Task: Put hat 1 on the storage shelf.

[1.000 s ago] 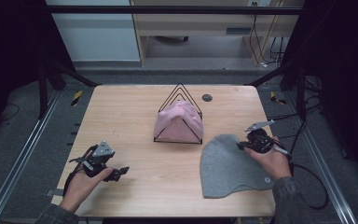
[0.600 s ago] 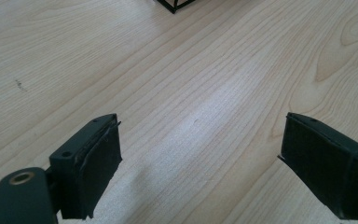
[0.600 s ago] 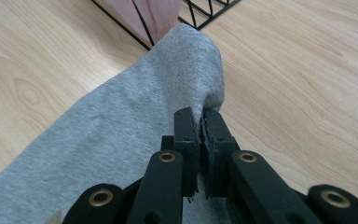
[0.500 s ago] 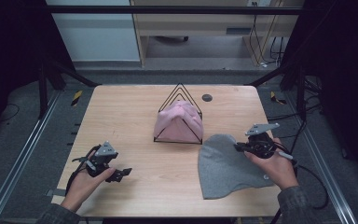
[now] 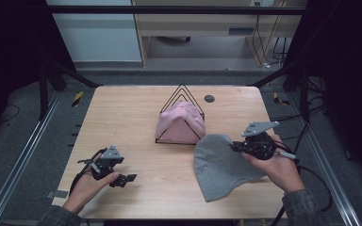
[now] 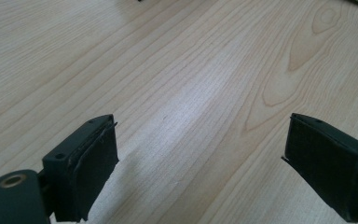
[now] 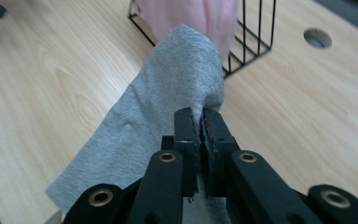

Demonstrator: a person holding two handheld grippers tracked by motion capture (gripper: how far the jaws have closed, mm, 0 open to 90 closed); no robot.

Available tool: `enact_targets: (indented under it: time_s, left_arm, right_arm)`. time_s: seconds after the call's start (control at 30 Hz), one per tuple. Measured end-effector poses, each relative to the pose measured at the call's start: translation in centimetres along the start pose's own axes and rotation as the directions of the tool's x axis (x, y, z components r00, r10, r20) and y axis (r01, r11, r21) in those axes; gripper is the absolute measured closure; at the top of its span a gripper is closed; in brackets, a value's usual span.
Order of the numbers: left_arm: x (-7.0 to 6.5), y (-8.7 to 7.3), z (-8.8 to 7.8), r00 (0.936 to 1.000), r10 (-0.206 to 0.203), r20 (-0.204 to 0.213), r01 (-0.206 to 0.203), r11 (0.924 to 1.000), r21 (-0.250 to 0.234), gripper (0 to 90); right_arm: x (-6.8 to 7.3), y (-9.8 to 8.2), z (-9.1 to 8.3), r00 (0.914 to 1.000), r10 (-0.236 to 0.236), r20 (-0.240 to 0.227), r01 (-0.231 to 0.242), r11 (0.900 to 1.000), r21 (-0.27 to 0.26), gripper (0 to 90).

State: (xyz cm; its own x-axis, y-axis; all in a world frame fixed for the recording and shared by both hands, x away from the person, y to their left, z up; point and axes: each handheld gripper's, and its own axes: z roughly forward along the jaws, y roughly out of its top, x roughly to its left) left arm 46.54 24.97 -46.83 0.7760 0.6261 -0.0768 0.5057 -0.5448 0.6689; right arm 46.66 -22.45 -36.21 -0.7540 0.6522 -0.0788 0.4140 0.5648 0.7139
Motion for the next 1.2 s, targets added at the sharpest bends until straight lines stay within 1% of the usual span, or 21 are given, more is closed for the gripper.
enact_targets:
  time_s: [0.07, 0.1, 0.17, 0.23, 0.4, 0.57, 0.63, 1.03, 1.1, 1.2]
  left_arm:
    - [0.0, 0.0, 0.1, 1.0, 0.004, 0.0, -0.004, 1.0, 0.006, 8.6]
    - [-0.1, 0.1, 0.2, 1.0, 0.009, 0.002, -0.009, 0.9999, 0.009, 8.6]
    - [-0.2, 0.1, 0.1, 0.9998, 0.019, 0.0, -0.019, 0.9997, 0.016, 8.6]
    - [-0.3, 0.1, 0.1, 0.9998, 0.021, 0.002, -0.021, 0.9996, 0.018, 8.6]
    - [-0.2, 0.0, 0.1, 0.9999, 0.015, 0.002, -0.015, 0.9998, 0.013, 8.6]
    - [-0.2, 0.0, 0.2, 0.9999, 0.015, 0.001, -0.015, 0.9997, 0.017, 8.6]
    - [-0.3, 0.0, 0.2, 0.9997, 0.023, 0.0, -0.023, 0.9994, 0.025, 8.6]
    - [-0.2, 0.0, 0.2, 0.9997, 0.026, 0.001, -0.026, 0.9994, 0.022, 8.6]
    - [-0.2, 0.0, 0.2, 0.9995, 0.03, 0.001, -0.03, 0.9993, 0.024, 8.6]
    - [-0.3, -0.1, 0.1, 0.9997, 0.026, -0.001, -0.026, 0.9994, 0.025, 8.6]
  right_arm:
    - [0.2, 0.3, -0.2, 1.0, -0.009, -0.002, 0.009, 1.0, -0.004, 86.5]
    - [0.9, 1.2, -0.7, 0.9995, -0.032, -0.003, 0.032, 0.999, -0.016, 86.4]
    - [1.3, 1.7, -0.9, 0.9989, -0.047, -0.002, 0.047, 0.999, -0.025, 86.4]
    - [1.8, 2.4, -1.1, 0.998, -0.063, -0.004, 0.063, 0.997, -0.037, 86.4]
    - [2.4, 3.4, -1.1, 0.996, -0.089, -0.012, 0.088, 0.995, -0.046, 86.4]
    - [2.7, 3.8, -1.0, 0.9953, -0.095, -0.019, 0.094, 0.994, -0.058, 86.4]
    - [2.9, 4.2, -1.0, 0.9947, -0.101, -0.022, 0.099, 0.993, -0.066, 86.4]
    - [3.7, 5.7, -1.3, 0.9918, -0.125, -0.027, 0.122, 0.987, -0.105, 86.4]
    - [3.7, 5.8, -1.3, 0.9915, -0.127, -0.027, 0.123, 0.987, -0.106, 86.4]
    - [3.6, 5.9, -1.2, 0.9922, -0.121, -0.03, 0.117, 0.987, -0.111, 86.4]
